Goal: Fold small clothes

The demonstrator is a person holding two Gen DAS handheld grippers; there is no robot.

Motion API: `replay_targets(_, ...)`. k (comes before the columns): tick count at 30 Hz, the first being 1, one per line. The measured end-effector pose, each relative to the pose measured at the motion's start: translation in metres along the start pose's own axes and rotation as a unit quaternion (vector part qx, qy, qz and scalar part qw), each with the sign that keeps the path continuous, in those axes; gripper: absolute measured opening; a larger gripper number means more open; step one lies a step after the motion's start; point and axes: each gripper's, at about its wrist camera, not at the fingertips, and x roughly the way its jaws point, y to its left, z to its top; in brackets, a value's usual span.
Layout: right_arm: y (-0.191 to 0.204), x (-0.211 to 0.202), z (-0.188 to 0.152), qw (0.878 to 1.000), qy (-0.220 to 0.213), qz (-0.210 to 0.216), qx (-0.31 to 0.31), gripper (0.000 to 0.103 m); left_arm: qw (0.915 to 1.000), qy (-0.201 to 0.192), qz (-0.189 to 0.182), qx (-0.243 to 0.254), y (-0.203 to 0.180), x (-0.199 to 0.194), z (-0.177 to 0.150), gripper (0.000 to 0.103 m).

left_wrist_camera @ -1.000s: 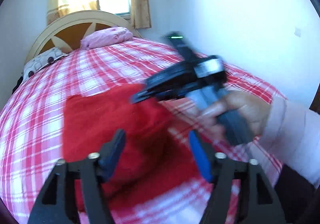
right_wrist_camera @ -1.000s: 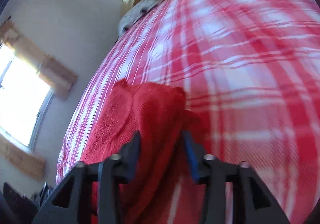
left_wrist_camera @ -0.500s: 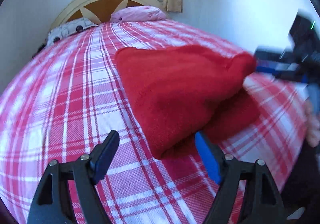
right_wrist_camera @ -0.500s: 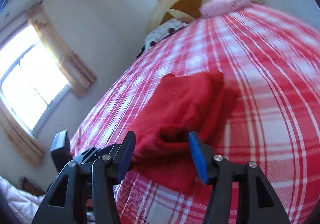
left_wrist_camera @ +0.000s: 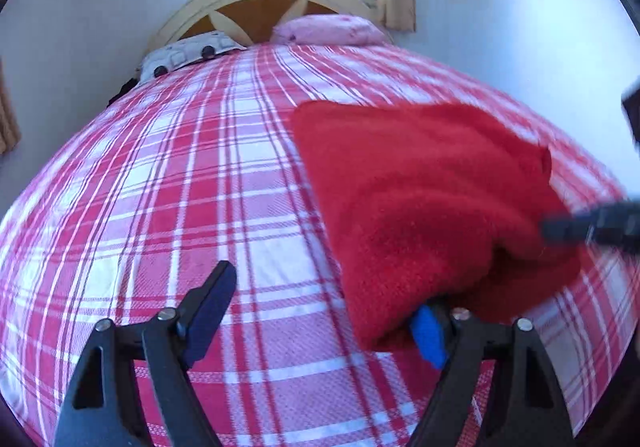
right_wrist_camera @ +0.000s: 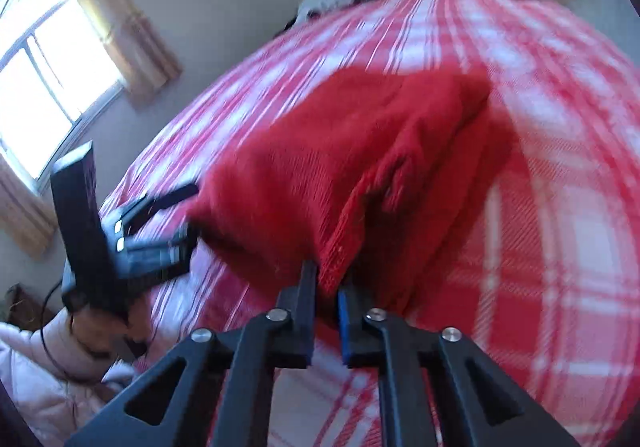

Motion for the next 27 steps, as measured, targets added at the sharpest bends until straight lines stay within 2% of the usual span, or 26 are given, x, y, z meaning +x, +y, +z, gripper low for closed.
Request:
replay_targets(1, 0.001, 0.0, -0.006, 1.0, 0.001, 0.009, 0.004, 0.007, 0.9999, 0.001, -0.01, -0.008, 0.004, 0.0, -0.001, 0.069)
replay_targets(3, -0.004, -0.006, -0.017, 0.999, -0.01, 0.031, 0.028, 0.006, 0.9991, 0.005, -0.036, -0.022, 0.007, 0.001, -0.005, 0.044)
replay_targets(5, -0.012, -0.006, -0.03, 0.998, -0.016, 0.038, 0.053, 0.005, 0.9969, 0.013, -0.068, -0.038, 0.011, 0.003, -0.012, 0.034)
replay_targets(6, -0.016, -0.005, -0.037, 0.996, -0.02, 0.049, 0.065, 0.005, 0.9963, 0.018, -0.074, -0.039, 0.011, 0.005, -0.014, 0.034)
replay_targets(10, -0.028, -0.008, -0.049, 0.992, -0.031, 0.074, 0.095, 0.004, 0.9891, 0.055, -0.12, -0.065, 0.026, 0.013, -0.022, 0.037)
replay_targets(13, -0.017, -0.021, -0.04, 0.997, -0.025, 0.045, 0.051, 0.006, 0.9917, 0.058, -0.112, -0.027, 0.022, 0.006, -0.022, 0.044)
replay_targets(15, -0.011, -0.041, -0.034, 0.999, -0.029, 0.027, 0.022, 0.006, 0.9926, 0.057, -0.107, 0.003, 0.019, -0.005, -0.023, 0.054)
replay_targets(16, -0.011, -0.051, -0.03, 0.999, -0.04, 0.023, 0.018, 0.009, 0.992, 0.057, -0.112, 0.01, 0.021, -0.01, -0.023, 0.056)
replay_targets(18, -0.012, -0.075, -0.019, 0.997, -0.078, 0.005, 0.018, 0.009, 0.9909, 0.051, -0.122, 0.019, 0.028, -0.023, -0.022, 0.069)
replay_targets(20, -0.015, -0.088, -0.007, 0.993, -0.117, -0.012, 0.024, 0.011, 0.9916, 0.033, -0.124, 0.018, 0.038, -0.03, -0.012, 0.074)
replay_targets(21, -0.019, -0.092, 0.002, 0.99, -0.135, -0.016, 0.033, 0.022, 0.9925, 0.023, -0.119, 0.016, 0.042, -0.031, -0.005, 0.074)
replay_targets(22, -0.021, -0.09, 0.01, 0.988, -0.147, -0.021, 0.041, 0.05, 0.994, 0.011, -0.108, 0.01, 0.045, -0.029, 0.006, 0.074)
replay_targets(23, -0.023, -0.088, 0.018, 0.985, -0.162, -0.03, 0.049, 0.064, 0.995, 0.003, -0.1, 0.002, 0.045, -0.026, 0.016, 0.074)
replay_targets(24, -0.024, -0.085, 0.026, 0.981, -0.182, -0.037, 0.051, 0.072, 0.9951, -0.003, -0.099, -0.006, 0.045, -0.022, 0.024, 0.074)
replay_targets(25, -0.025, -0.08, 0.031, 0.979, -0.193, -0.039, 0.047, 0.072, 0.9943, -0.011, -0.104, -0.018, 0.043, -0.016, 0.034, 0.075)
replay_targets(26, -0.022, -0.071, 0.038, 0.981, -0.189, -0.037, 0.04, 0.072, 0.9939, -0.013, -0.107, -0.025, 0.039, -0.01, 0.041, 0.075)
replay_targets(27, -0.021, -0.056, 0.047, 0.985, -0.166, -0.035, 0.032, 0.072, 0.9937, -0.01, -0.108, -0.03, 0.033, -0.002, 0.046, 0.075)
